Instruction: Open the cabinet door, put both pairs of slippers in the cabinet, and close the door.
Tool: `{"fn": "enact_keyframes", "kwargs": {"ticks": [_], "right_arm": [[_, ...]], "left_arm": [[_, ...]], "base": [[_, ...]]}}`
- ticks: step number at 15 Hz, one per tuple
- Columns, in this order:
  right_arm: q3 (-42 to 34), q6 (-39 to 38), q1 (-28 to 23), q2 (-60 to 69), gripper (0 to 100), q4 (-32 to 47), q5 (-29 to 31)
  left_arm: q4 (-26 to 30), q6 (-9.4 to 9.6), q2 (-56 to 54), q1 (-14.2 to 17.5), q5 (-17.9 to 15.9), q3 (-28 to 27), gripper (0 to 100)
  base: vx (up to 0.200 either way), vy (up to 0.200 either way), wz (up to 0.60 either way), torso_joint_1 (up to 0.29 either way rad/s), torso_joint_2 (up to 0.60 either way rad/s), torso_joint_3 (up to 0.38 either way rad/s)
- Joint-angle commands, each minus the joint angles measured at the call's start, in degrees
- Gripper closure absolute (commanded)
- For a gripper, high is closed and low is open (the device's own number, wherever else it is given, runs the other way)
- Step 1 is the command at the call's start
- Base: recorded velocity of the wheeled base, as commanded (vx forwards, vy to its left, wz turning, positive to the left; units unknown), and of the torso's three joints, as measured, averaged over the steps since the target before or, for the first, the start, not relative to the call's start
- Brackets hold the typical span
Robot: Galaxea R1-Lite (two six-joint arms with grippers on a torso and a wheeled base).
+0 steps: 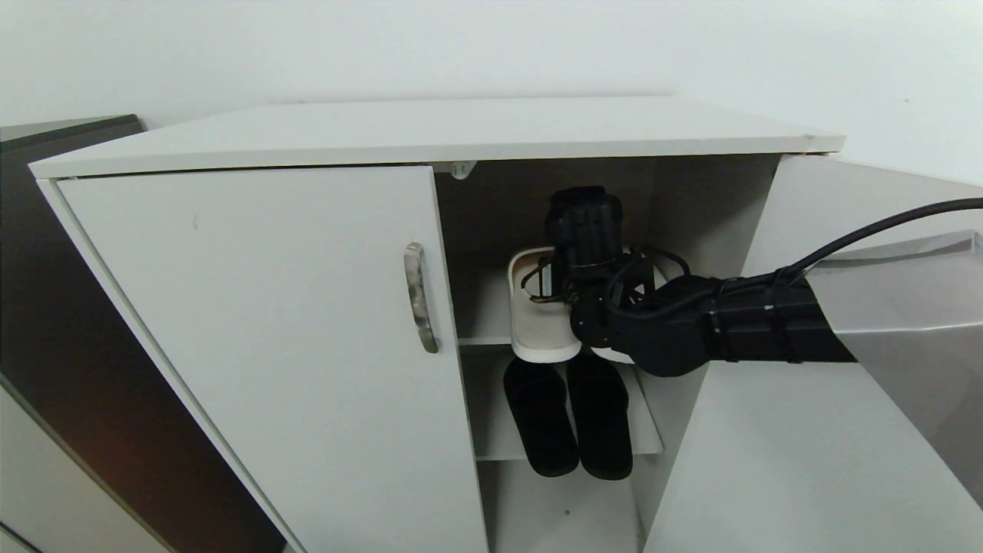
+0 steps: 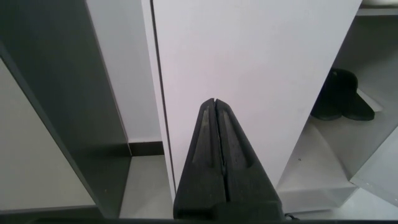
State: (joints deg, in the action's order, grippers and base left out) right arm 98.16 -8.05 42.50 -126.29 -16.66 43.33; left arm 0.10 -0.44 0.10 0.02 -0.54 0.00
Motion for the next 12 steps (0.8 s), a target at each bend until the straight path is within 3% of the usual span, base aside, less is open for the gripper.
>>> {"fn": "enact_keyframes", "kwargs": {"ticks": [1,11,12], "right_arm": [[2.74,0.05,-0.92,-2.20,100,0.23,-0.17],[1.86,-0.92,-1.36,-2.47,100,-0.03,-2.37],[1.86,-0.92,-1.36,-2.47,0,-0.03,-2.54]], "left_arm": [[-0.01,0.00,0.08,0.06,0.01,0.00,100],[-0.01,-0.26,-0.01,0.06,0.01,0.00,100],[-0.01,-0.26,-0.01,0.06,0.01,0.00,100]], "base": [[0.000,0.000,0.00,0.000,0.00,0.000],[0.000,0.000,0.00,0.000,0.00,0.000],[0.000,0.000,0.00,0.000,0.00,0.000]]}}
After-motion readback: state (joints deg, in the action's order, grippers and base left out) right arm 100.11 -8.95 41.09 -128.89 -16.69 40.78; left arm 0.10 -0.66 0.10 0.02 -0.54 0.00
